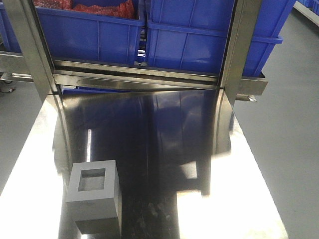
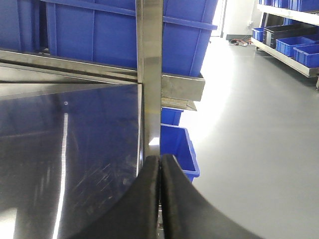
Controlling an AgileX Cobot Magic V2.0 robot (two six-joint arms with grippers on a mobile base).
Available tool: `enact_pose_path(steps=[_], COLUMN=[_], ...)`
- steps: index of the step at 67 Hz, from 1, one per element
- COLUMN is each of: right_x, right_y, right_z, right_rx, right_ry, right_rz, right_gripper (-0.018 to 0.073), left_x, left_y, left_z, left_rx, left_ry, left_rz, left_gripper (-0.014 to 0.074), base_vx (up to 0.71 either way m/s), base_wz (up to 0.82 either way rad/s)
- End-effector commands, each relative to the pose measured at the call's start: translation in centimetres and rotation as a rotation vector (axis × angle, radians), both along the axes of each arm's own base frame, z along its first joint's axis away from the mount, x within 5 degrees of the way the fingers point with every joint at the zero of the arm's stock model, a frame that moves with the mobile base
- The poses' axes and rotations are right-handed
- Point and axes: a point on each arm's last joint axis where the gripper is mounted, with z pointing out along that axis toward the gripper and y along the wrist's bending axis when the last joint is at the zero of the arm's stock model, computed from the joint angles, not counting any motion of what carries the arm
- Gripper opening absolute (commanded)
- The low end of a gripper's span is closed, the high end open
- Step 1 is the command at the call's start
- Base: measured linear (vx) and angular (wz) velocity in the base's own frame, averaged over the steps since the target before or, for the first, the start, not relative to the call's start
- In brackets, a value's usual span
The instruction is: Sort gray base to blue bin
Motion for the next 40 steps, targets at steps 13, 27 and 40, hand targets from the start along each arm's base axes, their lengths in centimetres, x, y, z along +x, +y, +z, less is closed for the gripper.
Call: enact_pose_path(steps=[13,27,40], right_x=[0.04,0.04,0.04], right_y=[0.01,0.01,0.01], right_z=[0.57,0.57,0.57], right_rx=[-0.021,-0.021,-0.021], right_ry=[-0.08,-0.08,-0.08], right_rz=[0.002,0.002,0.002], right_gripper=[-0.0005,-0.0005,-0.0005], left_x=[-0.12,-0.12,-0.12], left_y=[-0.01,-0.01,-0.01], left_z=[1.16,1.16,1.16], left_rx=[-0.003,-0.003,-0.003], left_ry=[-0.099,-0.099,-0.099], left_rz=[0.0,0.0,0.0], left_gripper=[-0.0007,-0.0007,-0.0007], base_vx=[0.0,0.0,0.0], base_wz=[0.0,0.0,0.0])
